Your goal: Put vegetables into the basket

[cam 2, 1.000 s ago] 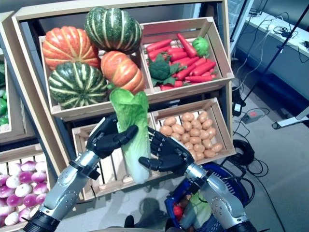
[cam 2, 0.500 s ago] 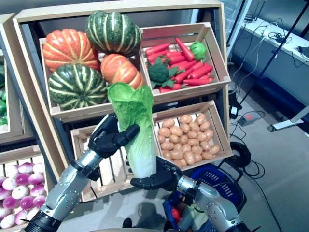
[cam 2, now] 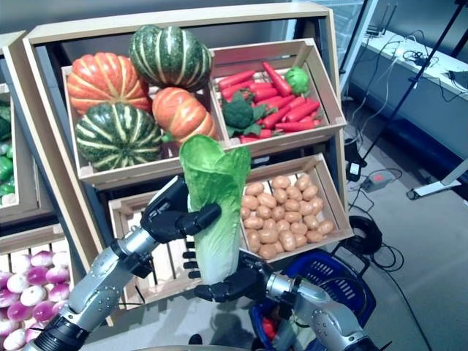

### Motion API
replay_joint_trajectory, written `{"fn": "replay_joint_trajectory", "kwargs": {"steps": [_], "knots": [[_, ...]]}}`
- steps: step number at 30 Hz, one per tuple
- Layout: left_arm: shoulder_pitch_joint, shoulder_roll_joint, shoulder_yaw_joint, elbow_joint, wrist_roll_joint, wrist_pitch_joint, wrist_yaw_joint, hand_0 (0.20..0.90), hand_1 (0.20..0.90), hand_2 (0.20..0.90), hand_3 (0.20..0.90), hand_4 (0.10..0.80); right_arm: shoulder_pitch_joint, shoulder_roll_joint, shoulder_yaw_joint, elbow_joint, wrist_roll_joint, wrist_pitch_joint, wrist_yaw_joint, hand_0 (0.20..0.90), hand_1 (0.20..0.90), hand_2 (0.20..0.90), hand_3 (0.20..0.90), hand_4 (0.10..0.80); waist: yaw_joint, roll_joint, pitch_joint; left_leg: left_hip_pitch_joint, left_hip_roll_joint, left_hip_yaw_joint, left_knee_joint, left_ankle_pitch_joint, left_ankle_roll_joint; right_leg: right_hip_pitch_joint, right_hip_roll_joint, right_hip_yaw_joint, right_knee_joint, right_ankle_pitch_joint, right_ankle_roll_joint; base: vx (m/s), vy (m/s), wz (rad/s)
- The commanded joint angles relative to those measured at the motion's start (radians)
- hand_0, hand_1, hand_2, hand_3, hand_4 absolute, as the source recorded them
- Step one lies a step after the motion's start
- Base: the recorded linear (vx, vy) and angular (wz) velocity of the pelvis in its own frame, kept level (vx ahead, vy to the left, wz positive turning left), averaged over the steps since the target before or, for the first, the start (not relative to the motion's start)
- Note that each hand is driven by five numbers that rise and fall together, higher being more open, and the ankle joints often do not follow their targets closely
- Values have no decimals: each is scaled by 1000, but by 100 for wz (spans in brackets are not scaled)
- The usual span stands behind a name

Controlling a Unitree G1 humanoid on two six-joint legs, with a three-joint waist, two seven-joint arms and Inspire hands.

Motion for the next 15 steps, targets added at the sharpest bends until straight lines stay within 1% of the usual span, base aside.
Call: {"fn": "replay_joint_trajectory", "kwargs": {"steps": [1,6,10,15], "knots": [[-106,-14,-48,-88,-38,-36,-101,300,300,300,300,400,-97,32,-10,-54,75,-79,11,300,300,300,300,400,7,-37,-78,0,16,14,2,-63,-26,27,-65,13,6,5,37,0,0,0],[-106,3,-57,-83,3,-25,-125,300,300,300,300,400,-95,25,-17,-55,86,-87,-2,300,300,300,300,400,5,-35,-77,-4,17,13,2,-61,-25,22,-65,14,7,6,38,0,0,0],[-103,23,-61,-82,7,-18,-134,300,300,300,300,400,-88,22,-25,-57,103,-97,-17,300,300,300,300,400,3,-33,-79,-6,18,13,2,-60,-26,22,-64,14,5,5,40,0,0,0],[-93,38,-50,-82,26,-5,-145,300,300,300,300,400,-78,22,-45,-59,113,-122,-54,300,300,300,300,400,0,-30,-78,-7,21,17,2,-58,-27,20,-63,15,6,6,39,0,0,0]]}}
